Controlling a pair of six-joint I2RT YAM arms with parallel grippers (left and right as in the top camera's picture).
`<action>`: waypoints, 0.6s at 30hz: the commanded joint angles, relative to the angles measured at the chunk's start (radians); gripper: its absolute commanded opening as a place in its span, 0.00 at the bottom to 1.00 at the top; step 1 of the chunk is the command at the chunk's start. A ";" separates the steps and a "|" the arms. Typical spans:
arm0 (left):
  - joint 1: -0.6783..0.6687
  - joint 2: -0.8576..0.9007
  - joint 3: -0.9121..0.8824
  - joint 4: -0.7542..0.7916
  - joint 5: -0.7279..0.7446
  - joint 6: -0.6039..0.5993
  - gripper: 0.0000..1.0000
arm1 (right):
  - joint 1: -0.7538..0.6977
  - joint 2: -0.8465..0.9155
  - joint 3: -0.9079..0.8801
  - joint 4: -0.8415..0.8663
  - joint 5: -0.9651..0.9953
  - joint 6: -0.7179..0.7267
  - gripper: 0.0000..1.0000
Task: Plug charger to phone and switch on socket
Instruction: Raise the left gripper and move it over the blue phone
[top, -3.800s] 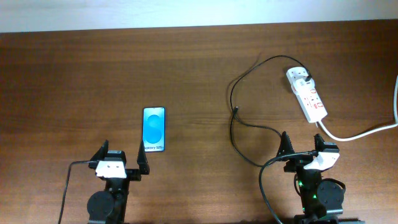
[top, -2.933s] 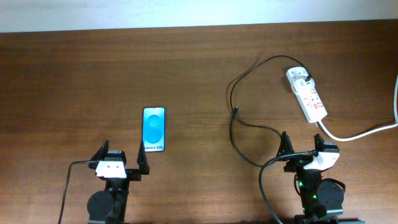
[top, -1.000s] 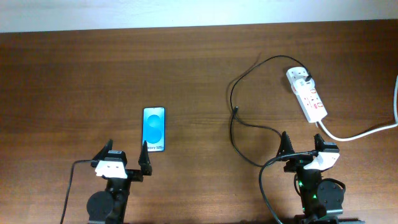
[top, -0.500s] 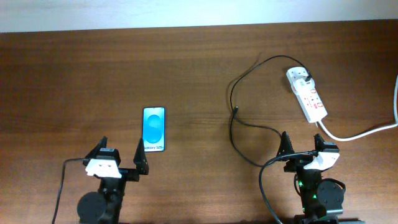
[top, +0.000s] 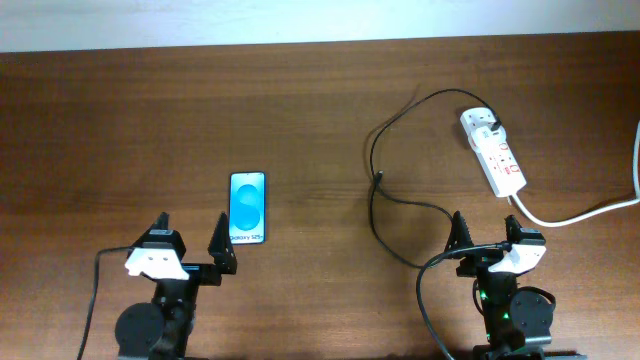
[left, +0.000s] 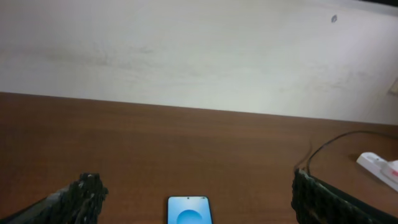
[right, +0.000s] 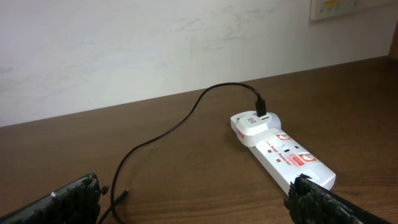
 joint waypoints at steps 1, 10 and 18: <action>0.002 0.005 0.064 0.005 0.011 -0.024 0.99 | -0.006 -0.006 -0.009 -0.001 0.011 -0.006 0.98; 0.002 0.005 0.121 -0.003 0.023 -0.024 0.99 | -0.006 -0.006 -0.009 -0.001 0.011 -0.006 0.98; 0.002 0.005 0.121 -0.002 0.023 -0.058 0.99 | -0.006 -0.006 -0.009 -0.001 0.011 -0.006 0.98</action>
